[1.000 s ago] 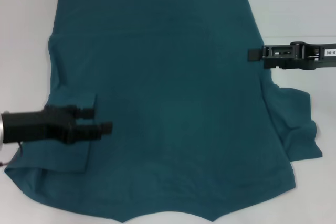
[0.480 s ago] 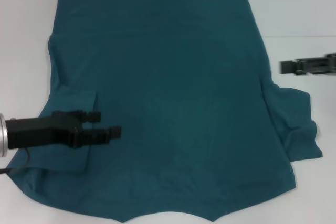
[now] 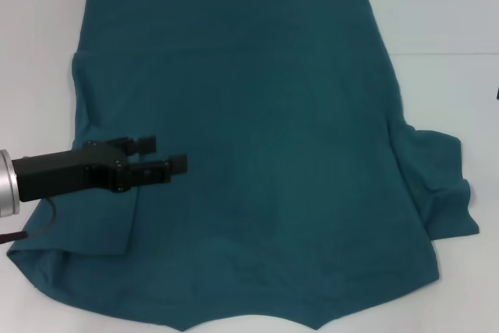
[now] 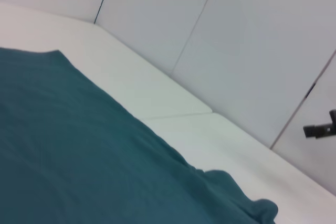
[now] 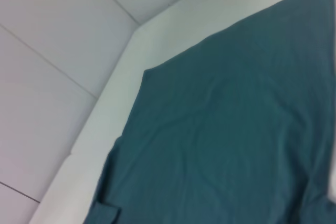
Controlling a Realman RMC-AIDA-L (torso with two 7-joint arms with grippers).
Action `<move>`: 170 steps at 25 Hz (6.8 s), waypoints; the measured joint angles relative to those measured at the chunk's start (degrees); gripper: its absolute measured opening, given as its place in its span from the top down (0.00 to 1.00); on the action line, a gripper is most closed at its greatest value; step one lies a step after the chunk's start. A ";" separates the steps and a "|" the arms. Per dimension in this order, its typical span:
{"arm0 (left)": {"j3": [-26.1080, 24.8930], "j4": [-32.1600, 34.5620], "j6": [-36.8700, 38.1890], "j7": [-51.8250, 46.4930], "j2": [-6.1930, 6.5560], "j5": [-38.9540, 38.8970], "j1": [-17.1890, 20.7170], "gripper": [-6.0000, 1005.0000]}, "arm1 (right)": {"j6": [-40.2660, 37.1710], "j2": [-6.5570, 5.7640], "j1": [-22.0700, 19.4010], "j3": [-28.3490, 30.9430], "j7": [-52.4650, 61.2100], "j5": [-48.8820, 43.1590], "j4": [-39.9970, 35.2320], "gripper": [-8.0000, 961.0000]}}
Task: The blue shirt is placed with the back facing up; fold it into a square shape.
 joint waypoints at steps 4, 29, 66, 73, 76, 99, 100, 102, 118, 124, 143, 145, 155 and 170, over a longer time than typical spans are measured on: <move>-0.07 0.00 -0.57 0.07 0.00 -0.70 0.02 0.10 | 0.45 -0.62 0.86 -0.74 2.57 -5.63 -0.03 0.02; 0.01 -1.25 -1.25 0.14 -0.09 -1.65 -0.49 0.10 | 10.88 -0.37 5.80 -5.84 6.51 -17.56 11.73 0.02; -1.12 -1.32 -2.74 0.14 -0.09 -3.07 0.03 0.10 | 17.72 2.18 6.89 -9.64 5.22 -17.92 14.60 0.02; -1.59 -1.40 -2.73 0.14 -0.09 -3.12 0.03 0.10 | 18.59 2.27 7.10 -9.74 5.55 -17.90 15.06 0.02; -1.59 -1.41 -2.74 0.13 -0.09 -3.12 0.03 0.10 | 18.60 2.34 7.53 -9.74 5.36 -17.74 15.97 0.03; -1.57 -1.41 -2.21 0.14 -0.09 -4.65 0.27 0.10 | 19.41 2.01 7.55 -9.26 4.65 -15.72 17.36 0.40; -1.57 -1.41 -2.21 0.14 -0.09 -4.69 0.30 0.10 | 19.43 2.01 7.55 -9.26 4.68 -15.73 17.36 0.45; -1.57 -1.41 -2.20 0.14 -0.09 -5.03 0.46 0.10 | 19.48 2.00 7.55 -9.27 4.76 -15.79 17.37 0.56; -1.66 -1.40 -2.21 0.14 0.09 -6.62 1.50 0.10 | 20.55 1.85 7.43 -9.41 5.18 -16.11 17.21 0.94; -1.66 -1.40 -2.10 0.14 0.09 -6.87 1.53 0.10 | 20.53 1.35 6.40 -9.47 4.32 -17.07 13.38 0.99; -3.20 -1.12 -1.01 0.14 0.08 -9.83 2.29 0.10 | 23.04 -1.05 9.03 -10.84 5.59 -17.98 11.92 0.99; -3.23 -1.11 -0.99 0.14 0.08 -10.23 2.32 0.10 | 23.14 -1.08 9.36 -10.86 5.73 -17.99 11.92 0.99; -4.50 -1.09 -0.99 -0.21 0.03 -11.36 2.29 0.10 | 21.76 -1.23 10.21 -10.97 7.24 -18.03 11.92 0.99; -6.28 -1.39 -1.00 -0.11 -0.09 -16.60 3.10 0.10 | 17.37 2.65 13.10 -14.18 8.75 -16.99 11.27 0.99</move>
